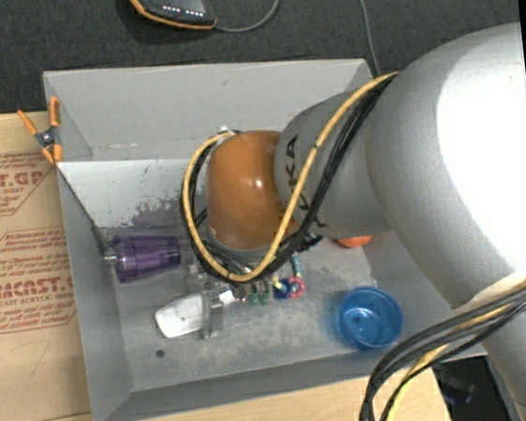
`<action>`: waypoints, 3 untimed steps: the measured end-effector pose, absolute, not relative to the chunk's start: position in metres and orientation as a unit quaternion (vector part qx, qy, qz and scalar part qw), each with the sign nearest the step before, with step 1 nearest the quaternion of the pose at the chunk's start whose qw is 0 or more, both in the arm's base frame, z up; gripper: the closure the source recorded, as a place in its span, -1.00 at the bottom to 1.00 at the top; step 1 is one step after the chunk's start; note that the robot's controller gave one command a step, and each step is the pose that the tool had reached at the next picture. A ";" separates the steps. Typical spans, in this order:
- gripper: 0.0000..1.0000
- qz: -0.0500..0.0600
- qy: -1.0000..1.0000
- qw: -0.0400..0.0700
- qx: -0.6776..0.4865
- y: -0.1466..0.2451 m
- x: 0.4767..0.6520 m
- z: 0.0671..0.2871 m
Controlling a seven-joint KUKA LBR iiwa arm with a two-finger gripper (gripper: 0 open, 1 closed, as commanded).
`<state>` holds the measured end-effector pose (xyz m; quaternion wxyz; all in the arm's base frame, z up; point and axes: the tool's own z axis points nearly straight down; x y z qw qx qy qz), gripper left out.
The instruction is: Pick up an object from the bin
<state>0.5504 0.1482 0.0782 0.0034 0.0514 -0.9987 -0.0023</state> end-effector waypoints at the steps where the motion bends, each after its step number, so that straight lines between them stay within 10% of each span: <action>1: 1.00 -0.002 -0.999 0.005 0.051 0.148 0.549 0.096; 3: 1.00 -0.003 -0.999 0.001 0.051 0.149 0.552 0.132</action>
Offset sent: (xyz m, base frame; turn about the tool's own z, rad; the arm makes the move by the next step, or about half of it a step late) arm -0.0007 -0.0002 0.0123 0.0002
